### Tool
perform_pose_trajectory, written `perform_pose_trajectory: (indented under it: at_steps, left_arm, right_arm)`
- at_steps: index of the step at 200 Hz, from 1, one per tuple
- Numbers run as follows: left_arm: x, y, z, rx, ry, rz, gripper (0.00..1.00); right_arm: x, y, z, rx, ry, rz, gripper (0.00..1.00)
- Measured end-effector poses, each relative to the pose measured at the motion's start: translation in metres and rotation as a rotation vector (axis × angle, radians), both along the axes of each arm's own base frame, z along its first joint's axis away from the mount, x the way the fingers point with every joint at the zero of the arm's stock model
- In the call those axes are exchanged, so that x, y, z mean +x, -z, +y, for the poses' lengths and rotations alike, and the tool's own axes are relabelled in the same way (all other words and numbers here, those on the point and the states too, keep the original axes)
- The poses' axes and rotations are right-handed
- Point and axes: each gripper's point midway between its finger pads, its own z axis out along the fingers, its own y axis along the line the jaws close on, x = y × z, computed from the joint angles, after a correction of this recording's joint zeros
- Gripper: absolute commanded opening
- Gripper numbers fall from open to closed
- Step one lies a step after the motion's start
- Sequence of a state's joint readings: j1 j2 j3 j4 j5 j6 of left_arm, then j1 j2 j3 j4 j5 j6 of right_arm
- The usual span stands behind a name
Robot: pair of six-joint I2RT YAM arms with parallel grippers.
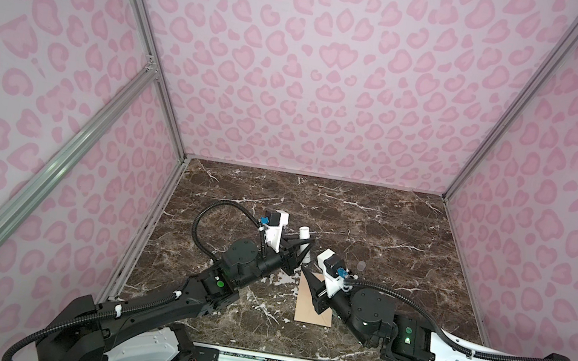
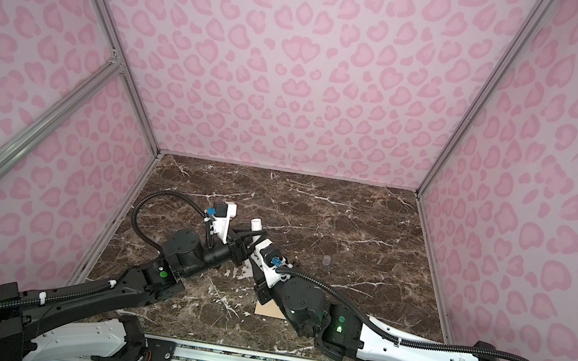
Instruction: Place the letter into the envelope and seal it
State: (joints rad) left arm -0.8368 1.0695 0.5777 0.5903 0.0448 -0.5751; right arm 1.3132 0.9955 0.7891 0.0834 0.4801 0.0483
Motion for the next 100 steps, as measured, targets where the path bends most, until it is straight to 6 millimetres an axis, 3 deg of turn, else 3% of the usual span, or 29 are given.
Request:
perform_pose_trajectory:
  at_steps: [60, 100]
  left_arm:
    - [0.002, -0.010, 0.013, -0.003, -0.035, -0.033, 0.04]
    - [-0.005, -0.010, 0.003, -0.031, 0.071, -0.031, 0.04]
  right_arm:
    - [0.029, 0.018, -0.054, 0.107, 0.005, 0.081, 0.45]
    - [0.037, 0.045, -0.054, 0.246, -0.128, 0.257, 0.51]
